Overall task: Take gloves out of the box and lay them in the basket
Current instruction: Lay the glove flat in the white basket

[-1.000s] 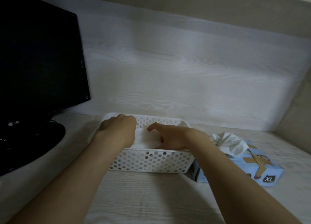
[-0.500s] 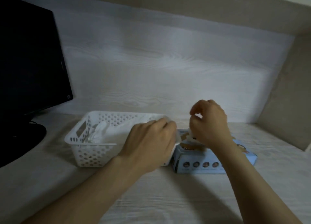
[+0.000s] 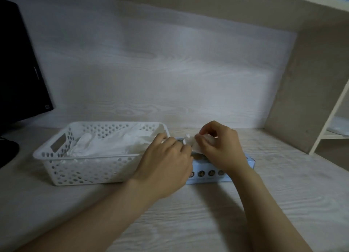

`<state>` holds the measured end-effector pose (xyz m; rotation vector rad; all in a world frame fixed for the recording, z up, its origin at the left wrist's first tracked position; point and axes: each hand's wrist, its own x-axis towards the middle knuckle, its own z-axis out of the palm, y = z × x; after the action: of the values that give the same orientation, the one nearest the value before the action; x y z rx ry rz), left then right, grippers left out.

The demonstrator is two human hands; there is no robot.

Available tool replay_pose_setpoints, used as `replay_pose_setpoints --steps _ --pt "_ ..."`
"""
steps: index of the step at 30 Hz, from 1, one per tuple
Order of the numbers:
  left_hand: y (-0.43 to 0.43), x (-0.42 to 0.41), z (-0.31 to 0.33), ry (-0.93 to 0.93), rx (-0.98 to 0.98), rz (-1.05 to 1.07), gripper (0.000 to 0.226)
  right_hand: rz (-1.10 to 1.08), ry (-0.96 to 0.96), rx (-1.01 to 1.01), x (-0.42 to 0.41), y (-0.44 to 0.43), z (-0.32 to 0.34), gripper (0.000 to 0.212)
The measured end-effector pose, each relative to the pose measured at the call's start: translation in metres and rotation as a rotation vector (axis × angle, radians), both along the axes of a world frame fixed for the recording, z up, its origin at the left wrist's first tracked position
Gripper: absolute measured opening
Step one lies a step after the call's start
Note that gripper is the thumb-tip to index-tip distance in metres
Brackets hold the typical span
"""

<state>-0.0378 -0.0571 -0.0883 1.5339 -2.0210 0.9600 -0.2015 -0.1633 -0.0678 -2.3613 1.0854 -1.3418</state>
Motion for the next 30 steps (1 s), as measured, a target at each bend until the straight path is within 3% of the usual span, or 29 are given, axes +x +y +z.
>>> replay_pose_setpoints --steps 6,9,12,16,20,25,30 --pt "-0.014 -0.011 0.019 0.135 0.015 0.078 0.024 -0.091 -0.152 -0.162 0.005 -0.004 -0.003 0.012" --pt "-0.023 -0.019 0.022 0.125 0.024 0.165 0.037 -0.124 -0.231 -0.146 0.005 -0.003 -0.003 0.019" --pt "-0.026 -0.027 0.02 0.141 -0.049 0.187 0.05 -0.115 -0.32 -0.082 0.008 -0.004 -0.003 0.034" --pt "-0.023 -0.039 0.014 0.2 -0.217 0.095 0.041 -0.01 -0.545 0.096 0.006 0.002 0.006 0.039" --pt "-0.024 -0.048 0.006 0.239 -0.261 0.023 0.032 0.038 -0.812 0.236 0.0 0.008 0.014 0.043" --pt "-0.024 -0.051 0.001 0.171 -0.126 -0.034 0.038 0.018 -0.922 0.305 -0.001 0.01 0.018 0.047" --pt "-0.021 -0.05 -0.004 0.249 -0.009 -0.011 0.036 0.041 -0.931 0.383 -0.002 0.008 0.017 0.052"
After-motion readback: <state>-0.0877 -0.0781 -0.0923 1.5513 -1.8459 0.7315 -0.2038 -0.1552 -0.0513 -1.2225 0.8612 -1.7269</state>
